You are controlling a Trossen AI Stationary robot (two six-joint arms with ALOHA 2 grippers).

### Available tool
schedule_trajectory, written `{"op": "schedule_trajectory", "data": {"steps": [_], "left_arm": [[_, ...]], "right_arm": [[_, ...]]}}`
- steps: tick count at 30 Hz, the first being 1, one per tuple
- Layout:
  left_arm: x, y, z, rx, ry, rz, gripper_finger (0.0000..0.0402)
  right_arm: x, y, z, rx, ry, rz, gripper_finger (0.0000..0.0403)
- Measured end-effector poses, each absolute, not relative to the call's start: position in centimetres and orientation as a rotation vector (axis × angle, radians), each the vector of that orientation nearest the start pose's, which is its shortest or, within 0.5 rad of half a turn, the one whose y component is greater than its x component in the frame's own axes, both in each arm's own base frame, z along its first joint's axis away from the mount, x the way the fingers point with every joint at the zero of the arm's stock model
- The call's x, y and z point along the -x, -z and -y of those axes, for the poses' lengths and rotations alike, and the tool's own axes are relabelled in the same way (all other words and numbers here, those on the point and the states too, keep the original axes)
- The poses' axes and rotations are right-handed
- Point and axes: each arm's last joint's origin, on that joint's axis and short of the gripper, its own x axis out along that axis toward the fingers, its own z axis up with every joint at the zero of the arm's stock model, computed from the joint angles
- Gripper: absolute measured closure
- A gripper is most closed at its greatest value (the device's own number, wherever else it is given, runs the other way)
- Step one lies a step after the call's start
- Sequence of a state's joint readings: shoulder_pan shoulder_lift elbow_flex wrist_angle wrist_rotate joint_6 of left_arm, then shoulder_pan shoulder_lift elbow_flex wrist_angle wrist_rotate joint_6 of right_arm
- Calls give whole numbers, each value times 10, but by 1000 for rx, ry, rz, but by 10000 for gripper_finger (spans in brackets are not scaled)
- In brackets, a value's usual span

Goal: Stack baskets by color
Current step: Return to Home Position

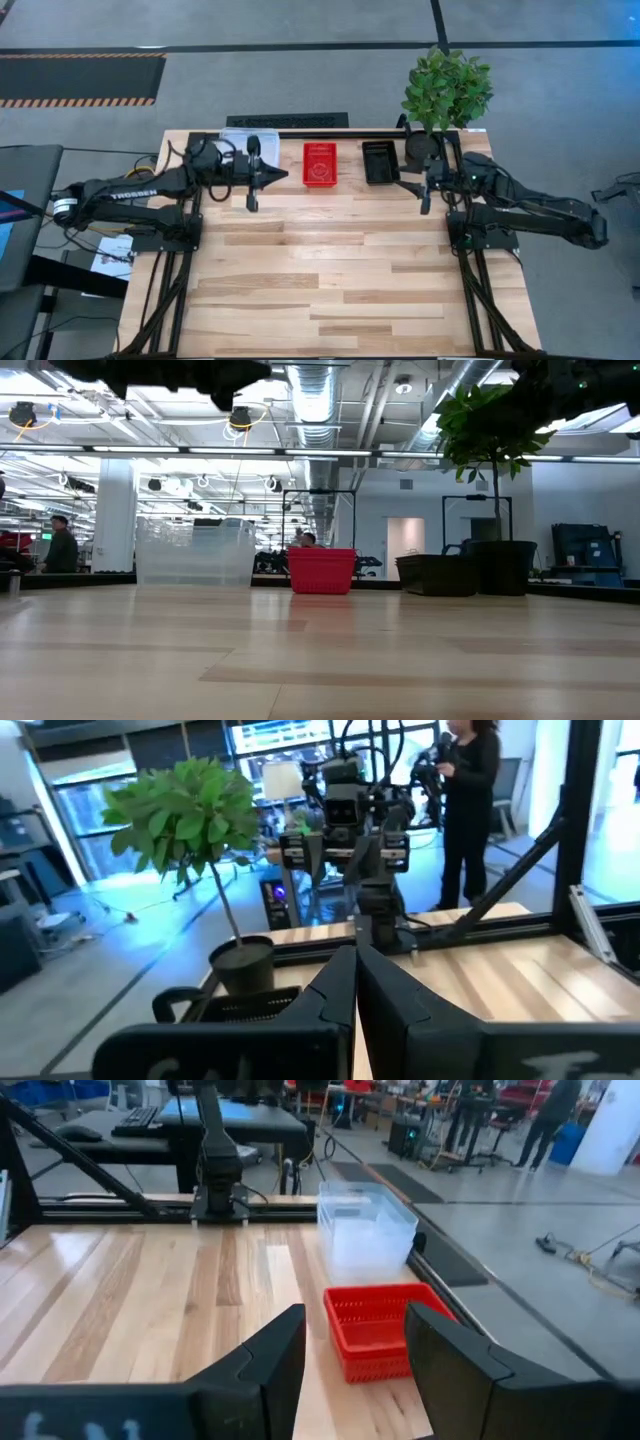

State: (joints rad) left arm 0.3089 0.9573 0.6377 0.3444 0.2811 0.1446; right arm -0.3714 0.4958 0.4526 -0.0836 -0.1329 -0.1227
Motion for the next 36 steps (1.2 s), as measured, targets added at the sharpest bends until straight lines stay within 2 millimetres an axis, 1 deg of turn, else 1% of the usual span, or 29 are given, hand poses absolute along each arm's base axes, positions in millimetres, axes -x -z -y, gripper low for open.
{"op": "schedule_trajectory", "data": {"steps": [3, 6, 8, 11, 13, 15, 17, 20, 23, 25, 32, 36], "left_arm": [[-204, -285, -56, -134, -50, 30, 401], [-197, -280, -54, -99, -50, 23, 401], [-189, -278, -52, -89, -44, 20, 401], [-170, -277, -46, -100, -68, 30, 401], [-159, -274, -44, -92, -105, 64, 401], [-151, -266, -42, -71, -123, 87, 401], [-145, -255, -40, -43, -136, 91, 401], [-136, -245, -39, -26, -167, 119, 401], [-130, -235, -37, -15, -178, 138, 401], [-126, -233, -36, -16, -177, 163, 401], [-110, -219, -31, 10, -172, 222, 401], [-101, -210, -28, 8, -175, 273, 401]], "right_arm": [[-125, -263, 44, 80, 228, -166, 212], [-125, -259, 45, 68, 226, -206, 212], [-125, -255, 45, 64, 227, -200, 212], [-121, -240, 45, 67, 236, -208, 212], [-116, -239, 46, 65, 264, -179, 212], [-110, -238, 46, 24, 292, -149, 212], [-103, -232, 45, -6, 314, -136, 212], [-96, -222, 45, -38, 342, -89, 212], [-91, -212, 45, -65, 365, -23, 212], [-88, -206, 44, -69, 377, -6, 212], [-76, -202, 41, -102, 403, 29, 212], [-75, -202, 40, -101, 406, 32, 212]]}}
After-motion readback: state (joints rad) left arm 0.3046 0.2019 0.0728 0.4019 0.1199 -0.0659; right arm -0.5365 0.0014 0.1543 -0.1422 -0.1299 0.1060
